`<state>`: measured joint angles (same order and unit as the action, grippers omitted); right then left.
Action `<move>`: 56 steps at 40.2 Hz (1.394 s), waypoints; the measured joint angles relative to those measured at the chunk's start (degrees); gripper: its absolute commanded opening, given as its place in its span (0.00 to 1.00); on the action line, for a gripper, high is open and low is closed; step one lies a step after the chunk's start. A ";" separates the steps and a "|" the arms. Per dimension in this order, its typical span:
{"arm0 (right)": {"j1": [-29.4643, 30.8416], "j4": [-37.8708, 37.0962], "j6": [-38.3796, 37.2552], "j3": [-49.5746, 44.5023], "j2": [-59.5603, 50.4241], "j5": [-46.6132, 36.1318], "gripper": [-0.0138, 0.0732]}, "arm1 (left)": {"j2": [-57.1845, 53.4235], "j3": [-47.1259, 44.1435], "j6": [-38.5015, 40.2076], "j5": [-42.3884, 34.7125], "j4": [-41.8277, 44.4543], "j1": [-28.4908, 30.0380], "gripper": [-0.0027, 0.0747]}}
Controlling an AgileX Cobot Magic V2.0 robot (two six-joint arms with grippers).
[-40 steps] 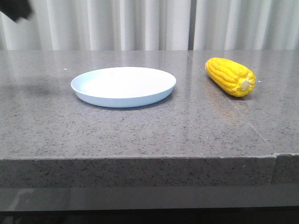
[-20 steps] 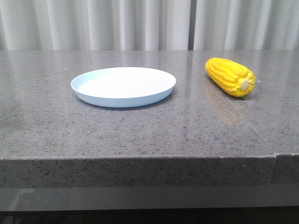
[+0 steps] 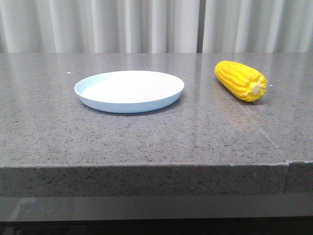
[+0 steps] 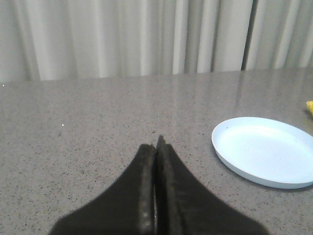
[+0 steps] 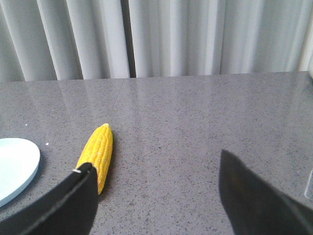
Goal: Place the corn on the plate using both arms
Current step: 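Release the plate and withdraw the left gripper upward, then lower the right gripper over the yellow corn cob and grasp it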
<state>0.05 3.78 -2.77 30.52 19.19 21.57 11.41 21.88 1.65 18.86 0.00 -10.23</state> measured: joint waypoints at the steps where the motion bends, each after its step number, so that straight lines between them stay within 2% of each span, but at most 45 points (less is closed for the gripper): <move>1: 0.00 0.00 0.00 0.00 0.00 0.00 0.79 | -0.83 -0.33 0.00 0.00 0.00 0.00 0.01; 16: 0.00 0.00 0.00 0.00 0.00 0.12 0.79 | -4.30 -1.44 0.00 0.00 0.00 0.00 0.01; 21: 0.00 0.00 0.00 0.95 2.89 2.99 0.79 | -4.30 -1.44 0.00 0.00 0.00 0.00 0.01; 27: 0.00 0.13 0.00 5.65 14.31 6.69 0.81 | -4.30 -1.47 0.00 0.00 0.00 0.00 0.01; 32: 0.00 1.23 0.00 12.35 26.48 10.20 0.93 | -4.30 -1.56 0.00 0.00 0.00 0.00 0.01; 38: -0.57 3.82 0.22 21.11 39.85 15.44 0.91 | -4.30 -1.56 0.00 0.00 0.00 0.00 0.01; 48: -7.68 5.95 1.04 37.13 60.49 25.79 0.91 | -4.30 -1.56 -0.11 0.00 0.00 0.00 0.01; 56: -9.40 10.21 1.46 48.67 74.28 30.17 0.91 | -4.30 -1.56 -0.11 0.00 0.00 0.00 0.01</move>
<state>-9.35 13.99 -1.31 79.19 93.46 51.74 7.11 20.32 1.55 18.86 0.00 -10.23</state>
